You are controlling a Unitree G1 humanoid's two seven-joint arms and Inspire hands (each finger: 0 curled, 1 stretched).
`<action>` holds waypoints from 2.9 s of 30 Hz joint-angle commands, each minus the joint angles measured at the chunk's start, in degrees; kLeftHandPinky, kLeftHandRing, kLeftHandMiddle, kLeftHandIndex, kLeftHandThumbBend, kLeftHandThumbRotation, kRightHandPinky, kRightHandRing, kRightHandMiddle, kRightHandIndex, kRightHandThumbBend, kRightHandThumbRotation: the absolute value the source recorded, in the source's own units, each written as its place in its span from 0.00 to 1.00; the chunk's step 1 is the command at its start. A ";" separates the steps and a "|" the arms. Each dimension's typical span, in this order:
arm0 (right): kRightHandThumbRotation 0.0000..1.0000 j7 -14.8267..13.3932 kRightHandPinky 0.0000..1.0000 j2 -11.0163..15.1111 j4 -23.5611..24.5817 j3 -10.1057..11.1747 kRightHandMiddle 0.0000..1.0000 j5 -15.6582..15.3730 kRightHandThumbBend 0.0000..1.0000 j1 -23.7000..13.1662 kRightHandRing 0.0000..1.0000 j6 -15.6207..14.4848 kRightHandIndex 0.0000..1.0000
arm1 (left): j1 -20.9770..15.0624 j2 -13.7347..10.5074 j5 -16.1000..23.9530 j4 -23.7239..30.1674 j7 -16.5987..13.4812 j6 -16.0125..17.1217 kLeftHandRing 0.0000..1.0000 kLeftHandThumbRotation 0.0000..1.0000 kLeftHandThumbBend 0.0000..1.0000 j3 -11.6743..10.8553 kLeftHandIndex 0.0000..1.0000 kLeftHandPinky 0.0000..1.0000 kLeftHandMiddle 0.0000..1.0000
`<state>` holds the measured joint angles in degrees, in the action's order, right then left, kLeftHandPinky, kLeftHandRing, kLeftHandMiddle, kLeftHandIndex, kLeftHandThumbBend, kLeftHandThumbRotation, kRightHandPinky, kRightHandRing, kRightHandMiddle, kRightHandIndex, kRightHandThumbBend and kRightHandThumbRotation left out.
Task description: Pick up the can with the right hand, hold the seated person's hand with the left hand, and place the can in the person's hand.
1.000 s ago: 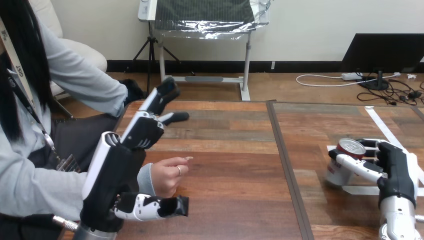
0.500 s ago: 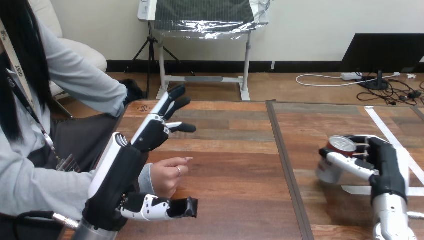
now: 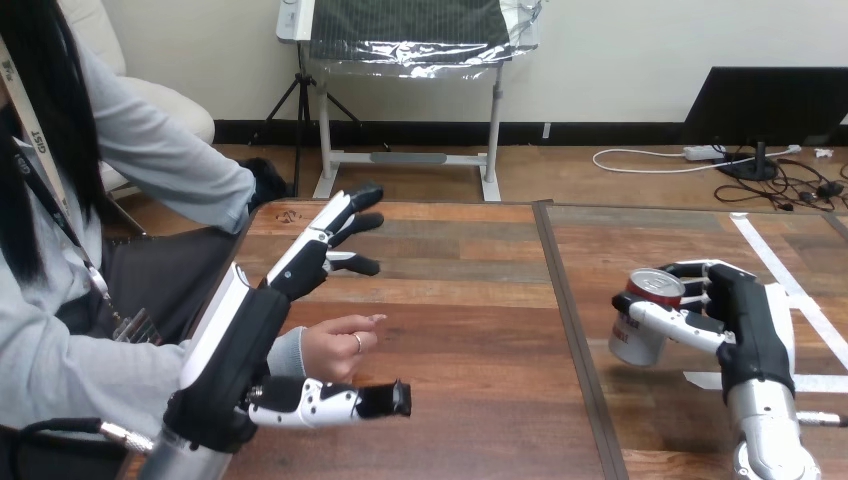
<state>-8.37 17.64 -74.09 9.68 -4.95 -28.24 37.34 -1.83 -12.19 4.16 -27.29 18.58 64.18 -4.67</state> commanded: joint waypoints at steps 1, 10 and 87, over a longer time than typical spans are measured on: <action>0.00 -0.65 0.18 0.18 4.05 -0.64 0.40 -0.34 0.83 -6.96 0.24 2.85 0.50 | -1.56 -1.41 2.73 4.54 -2.67 -1.44 0.82 0.42 1.00 -1.28 0.83 0.68 0.86; 0.00 -0.77 0.13 0.27 4.88 -1.49 0.35 -1.10 0.83 -7.42 0.19 3.01 0.50 | -1.11 -2.73 8.17 6.16 -6.00 -2.50 0.79 0.35 1.00 -1.60 0.80 0.68 0.84; 0.00 3.11 0.37 -0.43 11.04 -2.75 0.48 -0.70 0.77 -7.22 0.41 5.78 0.49 | -22.02 -23.66 31.00 -20.23 -14.48 -19.70 0.83 0.22 1.00 13.10 0.84 0.75 0.85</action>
<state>-4.91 17.46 -67.15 6.74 -6.55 -29.88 41.36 -18.14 -34.08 34.16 -45.65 6.40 45.15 6.96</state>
